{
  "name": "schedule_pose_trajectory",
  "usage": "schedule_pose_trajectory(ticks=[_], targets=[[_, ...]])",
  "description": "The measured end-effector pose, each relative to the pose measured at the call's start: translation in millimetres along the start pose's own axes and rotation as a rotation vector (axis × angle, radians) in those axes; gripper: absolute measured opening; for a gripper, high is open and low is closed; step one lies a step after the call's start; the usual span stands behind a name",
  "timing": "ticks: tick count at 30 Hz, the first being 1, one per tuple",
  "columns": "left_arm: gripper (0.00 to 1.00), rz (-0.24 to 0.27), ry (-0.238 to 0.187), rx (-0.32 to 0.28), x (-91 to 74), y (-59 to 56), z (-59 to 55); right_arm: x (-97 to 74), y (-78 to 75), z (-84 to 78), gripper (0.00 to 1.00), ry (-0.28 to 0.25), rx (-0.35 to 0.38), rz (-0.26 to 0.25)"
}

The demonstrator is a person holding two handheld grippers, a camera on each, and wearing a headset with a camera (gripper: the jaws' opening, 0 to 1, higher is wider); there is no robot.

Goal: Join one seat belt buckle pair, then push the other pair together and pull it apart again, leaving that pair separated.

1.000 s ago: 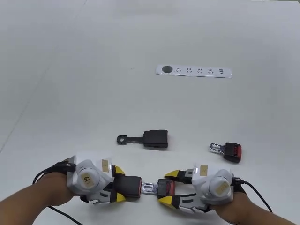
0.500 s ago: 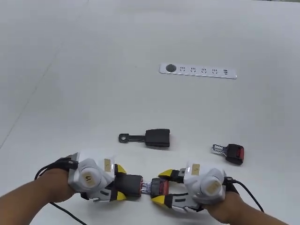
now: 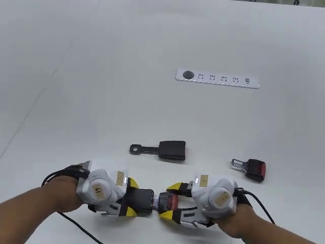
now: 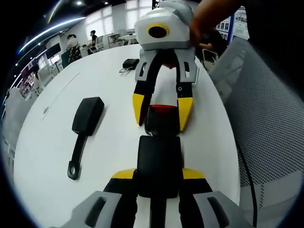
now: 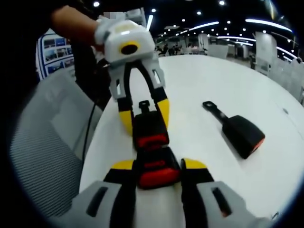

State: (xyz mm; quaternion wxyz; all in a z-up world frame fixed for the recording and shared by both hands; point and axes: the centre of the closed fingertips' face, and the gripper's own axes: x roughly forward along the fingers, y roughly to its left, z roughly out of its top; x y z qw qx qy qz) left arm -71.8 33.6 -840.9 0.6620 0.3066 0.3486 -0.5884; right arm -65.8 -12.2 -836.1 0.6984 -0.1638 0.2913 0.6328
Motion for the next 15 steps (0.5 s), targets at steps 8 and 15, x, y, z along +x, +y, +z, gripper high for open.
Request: schedule_pose_trajectory(ticks=[8, 15], targets=[[0.34, -0.006, -0.001, -0.004, 1.3, -0.6, -1.6, -0.5, -0.8, 4.4, 0.36, -0.005, 0.000, -0.012], [0.34, -0.006, -0.002, -0.010, 1.5, -0.7, -1.0, -1.1, 0.9, 2.6, 0.36, -0.005, -0.008, -0.017]])
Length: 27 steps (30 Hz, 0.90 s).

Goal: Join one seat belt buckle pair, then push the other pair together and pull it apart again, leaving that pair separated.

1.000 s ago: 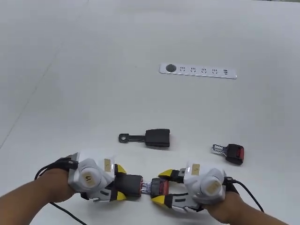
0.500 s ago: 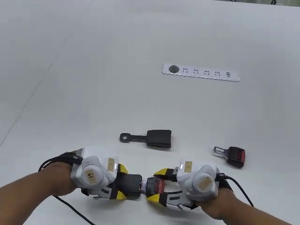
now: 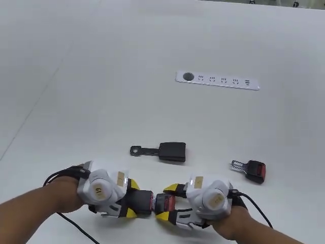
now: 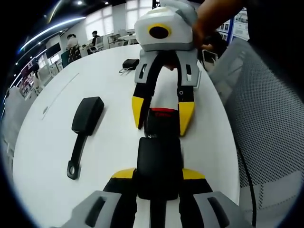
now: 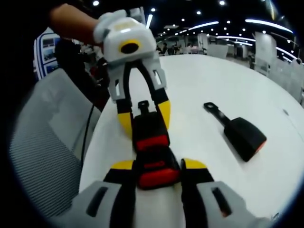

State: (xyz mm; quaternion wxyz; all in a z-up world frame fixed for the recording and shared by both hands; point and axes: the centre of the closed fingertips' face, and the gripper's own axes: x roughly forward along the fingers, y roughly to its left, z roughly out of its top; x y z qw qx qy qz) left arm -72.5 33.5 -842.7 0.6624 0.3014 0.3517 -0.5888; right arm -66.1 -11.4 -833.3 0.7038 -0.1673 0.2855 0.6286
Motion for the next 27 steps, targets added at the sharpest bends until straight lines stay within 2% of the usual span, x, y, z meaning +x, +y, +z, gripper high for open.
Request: schedule_pose_trajectory(ticks=[6, 12, 27], targets=[[0.35, -0.001, -0.012, -0.002, -1.0, 0.1, 1.1, -0.9, 3.1, -2.3, 0.36, -0.005, -0.016, -0.020], [0.35, 0.003, -0.042, -0.018, -2.3, 0.6, 1.0, -2.3, 5.9, -4.7, 0.36, -0.013, -0.024, -0.052], [0.34, -0.014, -0.099, -0.026, -3.7, 1.8, 0.8, -2.5, 5.9, -5.0, 0.36, -0.052, -0.016, -0.063]])
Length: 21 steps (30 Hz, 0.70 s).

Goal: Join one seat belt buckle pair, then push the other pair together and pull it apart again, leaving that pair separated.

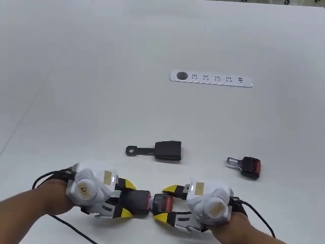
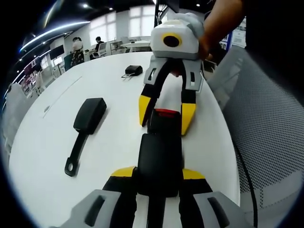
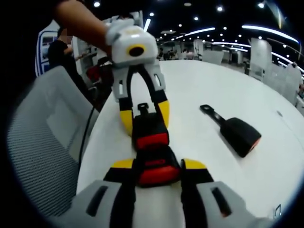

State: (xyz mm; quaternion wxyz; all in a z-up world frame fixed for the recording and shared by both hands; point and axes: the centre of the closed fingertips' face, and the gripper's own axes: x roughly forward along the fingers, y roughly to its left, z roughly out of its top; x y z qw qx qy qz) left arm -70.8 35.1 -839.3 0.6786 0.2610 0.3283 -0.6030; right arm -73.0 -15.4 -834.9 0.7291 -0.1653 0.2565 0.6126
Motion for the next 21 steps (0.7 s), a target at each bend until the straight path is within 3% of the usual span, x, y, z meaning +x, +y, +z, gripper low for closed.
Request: schedule_pose_trajectory(ticks=[21], targets=[[0.34, -0.004, -0.045, -0.023, -0.7, -0.6, -0.5, -0.5, -1.1, 0.6, 0.35, -0.017, -0.013, -0.020]])
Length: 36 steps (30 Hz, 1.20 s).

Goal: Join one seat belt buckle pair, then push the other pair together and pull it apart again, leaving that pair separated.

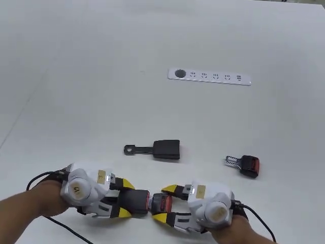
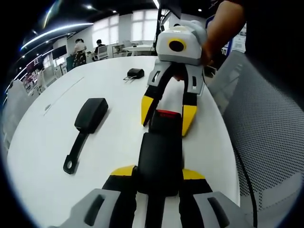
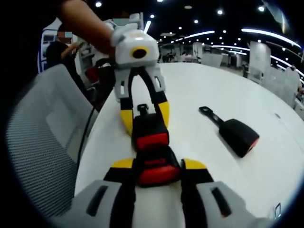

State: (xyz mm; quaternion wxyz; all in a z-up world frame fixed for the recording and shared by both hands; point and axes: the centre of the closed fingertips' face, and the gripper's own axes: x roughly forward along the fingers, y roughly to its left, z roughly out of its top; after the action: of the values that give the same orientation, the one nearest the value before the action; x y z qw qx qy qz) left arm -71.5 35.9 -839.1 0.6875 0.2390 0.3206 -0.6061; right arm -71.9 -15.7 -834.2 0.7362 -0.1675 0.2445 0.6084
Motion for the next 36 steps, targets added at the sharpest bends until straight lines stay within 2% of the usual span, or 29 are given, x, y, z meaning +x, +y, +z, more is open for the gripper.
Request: schedule_pose_trajectory(ticks=[9, 10, 15, 18, 22, 23, 24, 26, 28, 29, 31, 33, 35, 36], targets=[[0.35, 0.000, 0.010, 0.002, 0.3, -0.7, 1.4, 0.8, -0.3, -0.3, 0.36, 0.000, 0.005, 0.002], [0.35, -0.001, 0.013, 0.005, 0.2, -1.2, 2.0, 0.8, -0.2, -0.4, 0.36, -0.003, 0.028, 0.005], [0.35, 0.000, 0.032, 0.019, 0.7, -1.4, 2.8, 1.4, -0.7, -0.1, 0.37, 0.009, 0.003, 0.001], [0.36, 0.004, 0.038, 0.014, 1.0, -0.5, 1.3, 1.5, -0.6, 0.2, 0.38, 0.010, 0.013, 0.001], [0.36, 0.006, 0.055, 0.024, 1.7, -1.7, 1.7, 4.5, -0.3, -1.7, 0.39, 0.048, -0.031, 0.003], [0.36, 0.008, 0.065, 0.021, 2.0, -1.5, 1.9, 6.0, -1.5, 2.2, 0.39, 0.040, -0.061, -0.002], [0.36, 0.010, 0.071, 0.022, 2.2, -1.5, 2.2, 4.5, 0.3, 0.0, 0.39, 0.054, -0.041, 0.000], [0.36, 0.013, 0.089, 0.015, 2.2, -1.3, 1.7, 4.3, 0.9, 0.7, 0.41, 0.049, -0.018, 0.000], [0.37, 0.024, 0.096, -0.025, 2.1, -0.7, 1.1, 4.1, 1.9, 0.8, 0.48, 0.048, -0.008, -0.006], [0.38, 0.026, 0.088, -0.059, 2.0, -0.9, 2.6, 2.9, 0.7, -1.4, 0.52, 0.065, -0.005, -0.025], [0.43, 0.031, 0.089, -0.061, 0.3, -0.5, 3.9, 2.9, 2.6, 2.0, 0.60, 0.043, 0.029, -0.026], [0.58, 0.033, 0.079, -0.067, -2.6, -2.2, 7.9, 0.1, 2.2, 4.2, 0.66, 0.037, 0.031, -0.034], [0.71, 0.039, 0.048, -0.089, -5.1, -3.2, 15.1, -3.1, 0.2, 7.6, 0.71, 0.023, 0.028, -0.047], [0.74, 0.048, 0.036, -0.091, -7.8, -2.8, 18.7, -5.6, -1.5, 9.1, 0.73, 0.017, 0.036, -0.052]])
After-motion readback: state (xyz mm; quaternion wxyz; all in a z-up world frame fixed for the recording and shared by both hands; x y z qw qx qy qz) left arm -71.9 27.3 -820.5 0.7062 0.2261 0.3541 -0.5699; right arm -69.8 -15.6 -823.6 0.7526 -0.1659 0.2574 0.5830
